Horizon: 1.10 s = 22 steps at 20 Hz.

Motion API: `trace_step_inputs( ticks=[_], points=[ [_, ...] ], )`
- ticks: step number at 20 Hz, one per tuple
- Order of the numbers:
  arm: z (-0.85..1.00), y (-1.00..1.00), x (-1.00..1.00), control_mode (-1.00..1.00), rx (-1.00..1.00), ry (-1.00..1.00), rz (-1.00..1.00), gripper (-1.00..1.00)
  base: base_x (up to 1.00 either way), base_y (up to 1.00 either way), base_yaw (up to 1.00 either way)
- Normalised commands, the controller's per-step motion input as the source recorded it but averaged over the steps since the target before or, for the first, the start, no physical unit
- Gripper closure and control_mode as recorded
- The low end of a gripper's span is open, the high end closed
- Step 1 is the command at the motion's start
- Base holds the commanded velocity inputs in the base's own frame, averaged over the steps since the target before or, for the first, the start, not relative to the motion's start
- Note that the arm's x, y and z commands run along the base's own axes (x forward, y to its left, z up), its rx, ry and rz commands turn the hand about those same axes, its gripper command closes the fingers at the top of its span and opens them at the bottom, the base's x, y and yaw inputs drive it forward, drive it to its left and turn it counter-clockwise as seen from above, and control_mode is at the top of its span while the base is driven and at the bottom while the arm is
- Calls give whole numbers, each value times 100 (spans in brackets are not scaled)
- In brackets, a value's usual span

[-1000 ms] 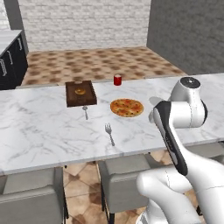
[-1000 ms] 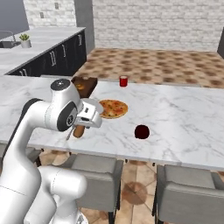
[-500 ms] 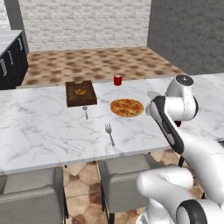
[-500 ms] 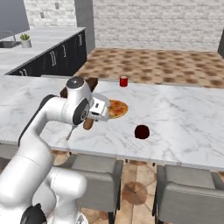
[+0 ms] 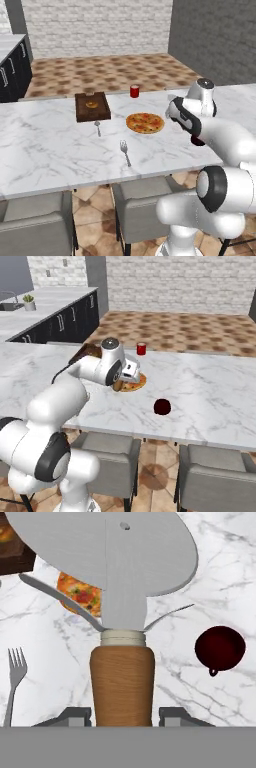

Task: Take the pizza cutter from the drawer on the right and place it on the dining counter for cutting.

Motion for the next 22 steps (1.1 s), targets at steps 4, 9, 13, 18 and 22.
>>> trace_step_inputs(
  ticks=[4, 9, 13, 18, 22],
  points=[
    [-4, -35, 83, -100, 0, 0, -1, 100, 0, 0, 0],
    [-15, -35, 63, -100, 0, 1, -5, 100, 0, 0, 0],
    [-43, -8, 43, -100, 0, 2, -9, 100, 0, 0, 0],
    [-58, 0, 32, -100, 0, 0, -7, 100, 0, 0, 0],
    [-39, -1, 32, -100, 2, 1, -1, 100, 0, 0, 0]
  ],
)
